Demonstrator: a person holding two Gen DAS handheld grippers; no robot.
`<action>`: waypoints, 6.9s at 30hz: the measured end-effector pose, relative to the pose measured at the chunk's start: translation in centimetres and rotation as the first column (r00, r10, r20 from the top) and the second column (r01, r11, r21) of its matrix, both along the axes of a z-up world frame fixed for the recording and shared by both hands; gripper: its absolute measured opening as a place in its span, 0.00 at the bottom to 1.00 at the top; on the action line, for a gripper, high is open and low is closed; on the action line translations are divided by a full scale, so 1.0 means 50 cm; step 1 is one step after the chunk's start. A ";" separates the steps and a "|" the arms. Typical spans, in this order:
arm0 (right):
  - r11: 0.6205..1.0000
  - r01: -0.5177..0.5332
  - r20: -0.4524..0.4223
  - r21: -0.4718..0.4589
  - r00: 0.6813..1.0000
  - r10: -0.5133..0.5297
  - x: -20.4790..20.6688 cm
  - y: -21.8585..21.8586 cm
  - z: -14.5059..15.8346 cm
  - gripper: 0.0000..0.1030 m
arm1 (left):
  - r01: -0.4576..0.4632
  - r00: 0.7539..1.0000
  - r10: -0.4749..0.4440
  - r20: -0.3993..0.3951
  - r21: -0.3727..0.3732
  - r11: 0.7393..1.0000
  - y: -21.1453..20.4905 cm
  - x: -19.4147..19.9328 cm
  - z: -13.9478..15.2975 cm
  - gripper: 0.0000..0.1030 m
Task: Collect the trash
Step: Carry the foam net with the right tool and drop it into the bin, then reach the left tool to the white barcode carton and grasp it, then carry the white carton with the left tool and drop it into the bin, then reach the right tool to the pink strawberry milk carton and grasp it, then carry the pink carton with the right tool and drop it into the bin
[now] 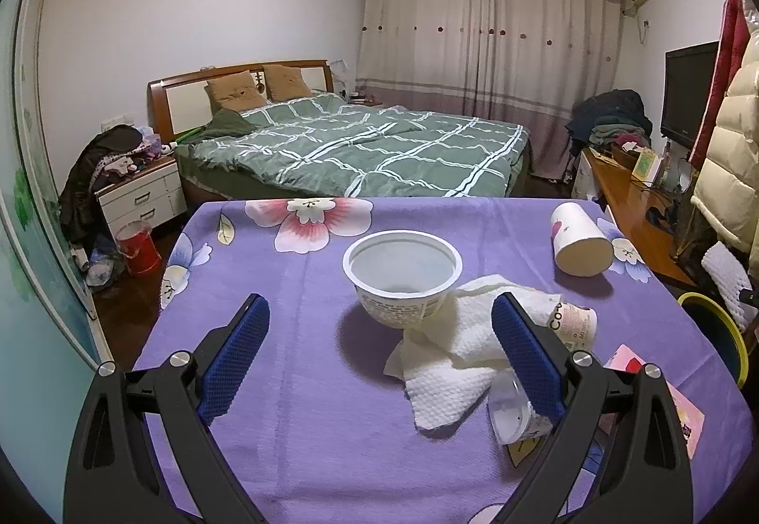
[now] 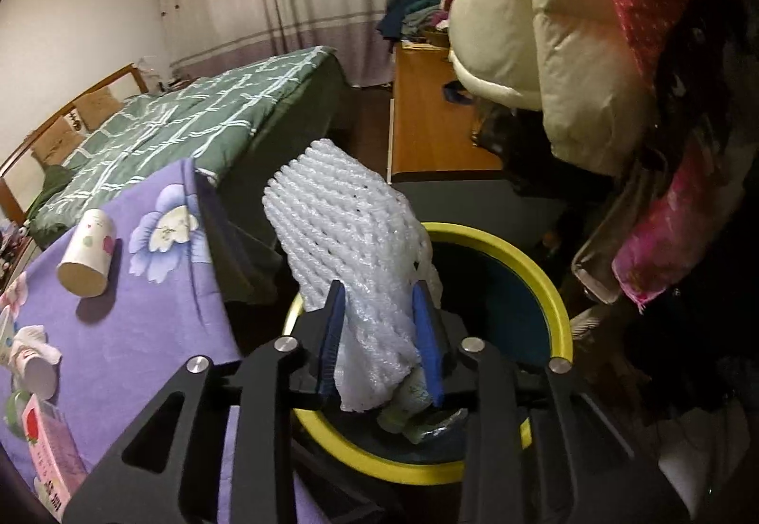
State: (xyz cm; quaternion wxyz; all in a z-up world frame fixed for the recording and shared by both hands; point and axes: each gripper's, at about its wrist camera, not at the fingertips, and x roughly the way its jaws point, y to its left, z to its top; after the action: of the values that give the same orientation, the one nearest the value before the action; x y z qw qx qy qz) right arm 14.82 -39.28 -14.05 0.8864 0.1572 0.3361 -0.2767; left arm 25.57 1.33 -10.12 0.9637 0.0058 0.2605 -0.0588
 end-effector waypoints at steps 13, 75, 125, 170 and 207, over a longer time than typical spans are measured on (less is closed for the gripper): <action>0.999 0.037 0.014 -0.039 0.999 -0.036 0.004 0.025 -0.014 0.46 | 0.118 0.993 -0.118 -0.018 -0.002 0.993 -0.033 -0.011 0.006 0.91; 0.996 -0.089 0.109 0.018 0.990 0.086 -0.025 0.069 0.010 0.49 | 0.430 0.818 -0.385 -0.428 0.009 0.903 -0.216 -0.133 -0.145 0.69; 0.999 -0.035 0.097 0.015 0.995 0.034 -0.226 -0.126 -0.002 0.54 | 0.620 0.761 -0.622 -0.187 -0.074 0.781 -0.828 -0.022 0.055 0.92; 0.669 -0.737 -0.008 0.100 0.672 0.741 0.012 0.471 -0.047 0.65 | -0.041 0.998 0.044 0.049 -0.072 0.997 0.077 -0.023 0.008 0.95; 0.965 -0.264 0.042 0.006 0.964 0.263 -0.002 0.144 0.002 0.47 | 0.040 0.999 -0.039 0.022 -0.029 0.999 0.023 -0.027 -0.002 0.95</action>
State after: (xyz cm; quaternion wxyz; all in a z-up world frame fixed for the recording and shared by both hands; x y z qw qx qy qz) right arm 14.71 -32.06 -13.95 0.9210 0.1219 0.3377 -0.1512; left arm 24.22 2.49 -10.24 0.9651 -0.0025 0.2489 -0.0815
